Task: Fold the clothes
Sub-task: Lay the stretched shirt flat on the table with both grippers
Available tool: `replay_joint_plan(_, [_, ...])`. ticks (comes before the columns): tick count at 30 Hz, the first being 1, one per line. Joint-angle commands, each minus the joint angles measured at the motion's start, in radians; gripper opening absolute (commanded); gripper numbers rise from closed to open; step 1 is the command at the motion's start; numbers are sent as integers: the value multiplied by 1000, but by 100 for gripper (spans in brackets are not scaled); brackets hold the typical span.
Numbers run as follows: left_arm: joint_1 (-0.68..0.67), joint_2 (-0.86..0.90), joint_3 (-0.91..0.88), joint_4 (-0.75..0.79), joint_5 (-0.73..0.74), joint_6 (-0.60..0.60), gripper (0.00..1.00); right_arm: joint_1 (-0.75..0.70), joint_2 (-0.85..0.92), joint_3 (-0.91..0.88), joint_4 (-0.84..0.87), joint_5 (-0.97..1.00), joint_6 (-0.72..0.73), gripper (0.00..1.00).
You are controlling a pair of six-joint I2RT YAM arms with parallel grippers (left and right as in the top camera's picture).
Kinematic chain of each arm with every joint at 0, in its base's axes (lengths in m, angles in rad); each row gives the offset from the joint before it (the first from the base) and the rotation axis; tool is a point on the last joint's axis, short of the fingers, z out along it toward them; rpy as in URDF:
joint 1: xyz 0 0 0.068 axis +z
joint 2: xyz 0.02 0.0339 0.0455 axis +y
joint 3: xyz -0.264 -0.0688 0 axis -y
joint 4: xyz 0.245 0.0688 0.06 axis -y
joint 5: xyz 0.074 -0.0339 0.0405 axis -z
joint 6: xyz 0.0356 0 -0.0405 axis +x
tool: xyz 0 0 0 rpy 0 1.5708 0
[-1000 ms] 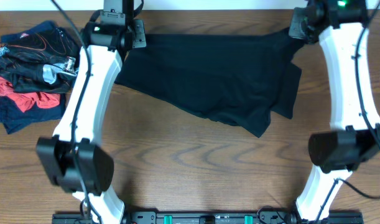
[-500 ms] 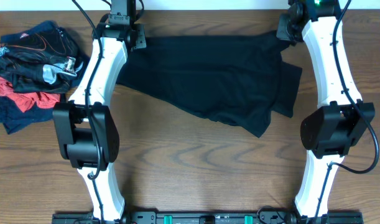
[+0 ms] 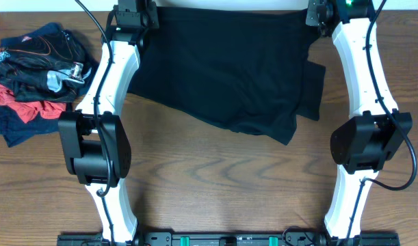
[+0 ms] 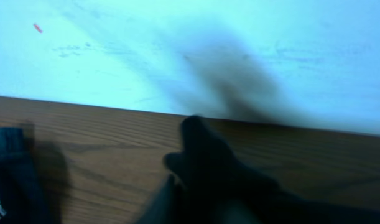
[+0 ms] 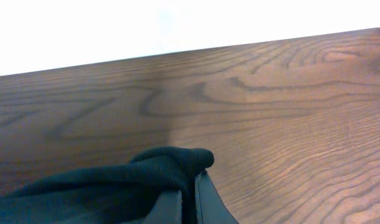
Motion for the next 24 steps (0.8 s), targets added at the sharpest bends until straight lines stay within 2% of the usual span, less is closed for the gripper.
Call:
replay_joint_plan(1, [11,5,8,8,-42,11,39,-10,-8,9,20,48,-26,5])
replay_joint_plan(2, [11,6,8,8,-42,11,56,-10,-8,9,28,50,-27,10])
replay_joint_plan(3, [11,6,8,8,-42,11,66,-11,-8,9,34,52,-27,22])
replay_joint_plan(4, [12,6,8,10,-42,11,75,-13,-8,9,41,52,-27,54])
replay_joint_plan(5, [12,6,8,10,-42,11,90,-14,-8,9,44,51,-26,93])
replay_joint_plan(6, [13,6,8,8,-42,11,98,-16,-8,9,43,52,-26,99])
replay_joint_plan(14, [12,6,8,-16,-42,11,98,-23,-11,9,24,51,-26,99])
replay_joint_plan(20, [13,6,8,-174,-42,-37,98,-10,-13,9,-199,27,93,99])
replay_joint_plan(24, [13,6,8,-360,-21,-51,98,14,-13,8,-381,-121,110,99])
